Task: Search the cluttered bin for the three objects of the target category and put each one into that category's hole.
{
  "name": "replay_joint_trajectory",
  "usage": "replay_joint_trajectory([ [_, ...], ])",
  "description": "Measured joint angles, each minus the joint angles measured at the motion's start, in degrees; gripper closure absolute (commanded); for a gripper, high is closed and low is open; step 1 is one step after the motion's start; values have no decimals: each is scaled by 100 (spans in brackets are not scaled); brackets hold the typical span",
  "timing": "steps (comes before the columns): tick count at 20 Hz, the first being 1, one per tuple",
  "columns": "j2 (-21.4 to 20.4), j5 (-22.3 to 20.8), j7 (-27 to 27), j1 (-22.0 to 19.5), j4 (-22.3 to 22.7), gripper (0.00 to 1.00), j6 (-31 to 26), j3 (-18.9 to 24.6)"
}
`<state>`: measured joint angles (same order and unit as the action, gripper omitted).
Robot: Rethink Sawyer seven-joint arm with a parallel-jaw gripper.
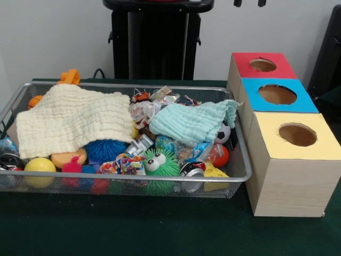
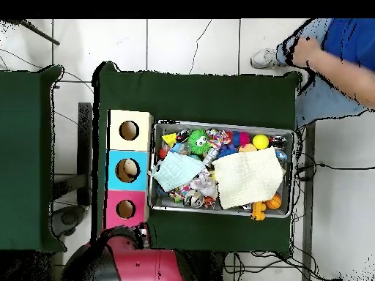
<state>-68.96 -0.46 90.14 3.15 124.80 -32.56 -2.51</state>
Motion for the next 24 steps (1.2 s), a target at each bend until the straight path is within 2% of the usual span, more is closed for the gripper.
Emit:
replay_joint_trajectory([
  [6, 1, 0, 0, -227, 21, 0, 71, -3],
  [13, 20, -8, 0, -1013, 195, 0, 552, 62],
  [20, 212, -277, 0, -1757, 246, 0, 1135, 271],
  [24, 351, -519, 0, -1887, 246, 0, 1226, 297],
])
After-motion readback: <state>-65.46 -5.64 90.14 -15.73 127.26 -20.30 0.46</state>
